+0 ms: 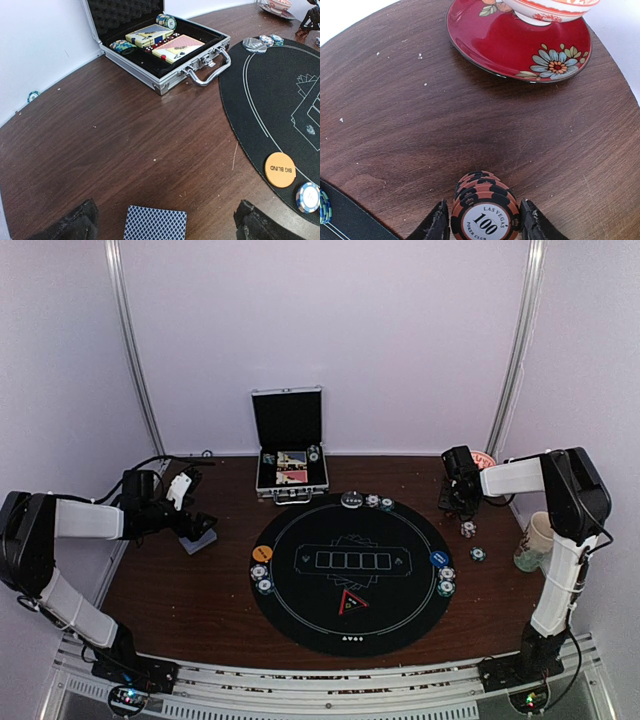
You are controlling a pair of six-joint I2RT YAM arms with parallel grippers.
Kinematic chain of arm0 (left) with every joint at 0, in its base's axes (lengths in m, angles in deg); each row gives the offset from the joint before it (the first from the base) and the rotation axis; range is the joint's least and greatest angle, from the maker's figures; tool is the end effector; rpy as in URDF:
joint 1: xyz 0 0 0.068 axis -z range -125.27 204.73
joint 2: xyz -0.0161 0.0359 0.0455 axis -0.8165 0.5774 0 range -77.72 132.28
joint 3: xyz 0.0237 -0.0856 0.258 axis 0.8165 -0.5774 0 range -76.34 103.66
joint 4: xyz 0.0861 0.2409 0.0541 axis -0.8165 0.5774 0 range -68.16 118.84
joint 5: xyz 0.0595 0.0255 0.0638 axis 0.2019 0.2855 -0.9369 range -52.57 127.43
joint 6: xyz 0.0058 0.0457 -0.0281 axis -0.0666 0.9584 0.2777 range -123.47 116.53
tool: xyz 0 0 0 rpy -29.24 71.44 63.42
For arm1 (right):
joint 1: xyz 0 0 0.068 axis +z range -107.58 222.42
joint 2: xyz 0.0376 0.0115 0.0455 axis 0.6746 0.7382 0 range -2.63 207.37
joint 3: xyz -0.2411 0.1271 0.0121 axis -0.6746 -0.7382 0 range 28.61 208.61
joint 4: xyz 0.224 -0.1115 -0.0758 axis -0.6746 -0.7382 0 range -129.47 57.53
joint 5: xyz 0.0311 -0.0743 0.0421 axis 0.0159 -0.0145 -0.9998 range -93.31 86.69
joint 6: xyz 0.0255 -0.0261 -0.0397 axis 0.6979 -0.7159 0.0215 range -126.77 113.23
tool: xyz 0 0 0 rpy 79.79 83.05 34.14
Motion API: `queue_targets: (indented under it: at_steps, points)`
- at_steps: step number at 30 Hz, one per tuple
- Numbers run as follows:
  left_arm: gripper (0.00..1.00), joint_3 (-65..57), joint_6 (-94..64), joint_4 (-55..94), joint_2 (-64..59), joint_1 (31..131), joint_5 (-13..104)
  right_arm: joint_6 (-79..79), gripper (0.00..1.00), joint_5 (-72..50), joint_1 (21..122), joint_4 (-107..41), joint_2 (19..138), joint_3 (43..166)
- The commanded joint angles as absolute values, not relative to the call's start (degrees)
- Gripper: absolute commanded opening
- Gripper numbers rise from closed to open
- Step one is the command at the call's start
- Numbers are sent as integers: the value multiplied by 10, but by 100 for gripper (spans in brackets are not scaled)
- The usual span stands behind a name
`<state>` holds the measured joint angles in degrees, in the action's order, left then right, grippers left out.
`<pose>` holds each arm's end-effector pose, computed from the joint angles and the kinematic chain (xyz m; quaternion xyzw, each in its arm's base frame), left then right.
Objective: Distribute texas hold em gaming equipment
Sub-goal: Pick up the pile of poker chips from the pile of poker chips.
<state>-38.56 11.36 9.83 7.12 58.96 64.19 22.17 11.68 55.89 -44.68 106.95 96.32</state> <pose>0.2917 -0.0376 0.1772 0.2481 0.8335 -0.1630 0.4660 0.3858 0.0829 0.1556 0.1668 0.9292 -0.0050 0.3299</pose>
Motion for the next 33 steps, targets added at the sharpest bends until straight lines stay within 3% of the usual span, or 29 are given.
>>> queue_targets:
  at_steps: [1, 10, 15, 33]
  points:
    - [98, -376, 115, 79, 76, 587, 640, 229, 44, 116, 555, -449, 1078, 977]
    - [98, -377, 115, 79, 74, 588, 638, 229, 40, 114, 555, -451, 1079, 978]
    - [98, -377, 115, 79, 74, 587, 638, 229, 32, 114, 555, -452, 1077, 978]
    - [98, -377, 114, 79, 73, 588, 636, 235, 29, 102, 564, -448, 994, 942]
